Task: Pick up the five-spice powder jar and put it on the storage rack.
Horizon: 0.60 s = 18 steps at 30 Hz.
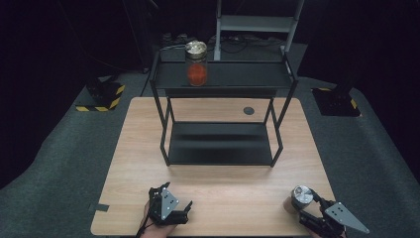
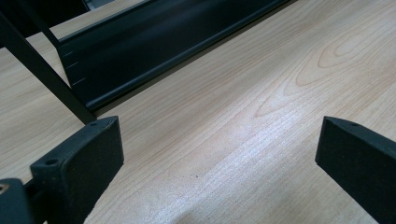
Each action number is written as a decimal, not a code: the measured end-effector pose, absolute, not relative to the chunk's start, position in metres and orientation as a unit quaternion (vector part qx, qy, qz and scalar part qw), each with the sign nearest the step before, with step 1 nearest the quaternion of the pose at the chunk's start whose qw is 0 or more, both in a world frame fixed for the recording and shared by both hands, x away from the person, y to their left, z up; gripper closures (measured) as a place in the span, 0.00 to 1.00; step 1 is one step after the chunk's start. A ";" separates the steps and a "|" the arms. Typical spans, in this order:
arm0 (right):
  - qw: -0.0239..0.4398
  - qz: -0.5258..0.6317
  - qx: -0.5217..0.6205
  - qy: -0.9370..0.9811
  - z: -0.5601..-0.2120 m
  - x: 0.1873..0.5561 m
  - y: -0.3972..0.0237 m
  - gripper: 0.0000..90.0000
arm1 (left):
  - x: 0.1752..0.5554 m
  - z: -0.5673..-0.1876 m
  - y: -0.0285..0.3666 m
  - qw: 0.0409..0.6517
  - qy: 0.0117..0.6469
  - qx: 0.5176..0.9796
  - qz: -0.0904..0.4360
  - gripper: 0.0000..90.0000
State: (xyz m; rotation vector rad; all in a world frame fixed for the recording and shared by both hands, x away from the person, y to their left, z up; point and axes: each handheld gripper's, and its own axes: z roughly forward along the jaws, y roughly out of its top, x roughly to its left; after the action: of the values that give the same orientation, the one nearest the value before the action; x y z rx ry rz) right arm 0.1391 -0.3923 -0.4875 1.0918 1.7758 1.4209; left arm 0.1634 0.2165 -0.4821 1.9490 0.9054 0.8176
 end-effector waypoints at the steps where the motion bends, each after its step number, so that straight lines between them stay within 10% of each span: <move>1: 0.304 0.536 0.412 0.670 -0.488 0.139 -0.392 0.34 | 0.164 -0.482 0.217 0.409 0.360 0.773 0.324 0.01; 18: 0.327 0.536 0.397 0.669 -0.491 0.139 -0.386 0.37 | 0.164 -0.482 0.217 0.410 0.360 0.773 0.323 0.01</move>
State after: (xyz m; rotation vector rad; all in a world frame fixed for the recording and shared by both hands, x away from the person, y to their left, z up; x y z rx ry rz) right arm 0.1395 -0.3862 -0.4907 1.0404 1.7519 1.4039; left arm 0.1636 0.2172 -0.4821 1.9463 0.9064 0.8143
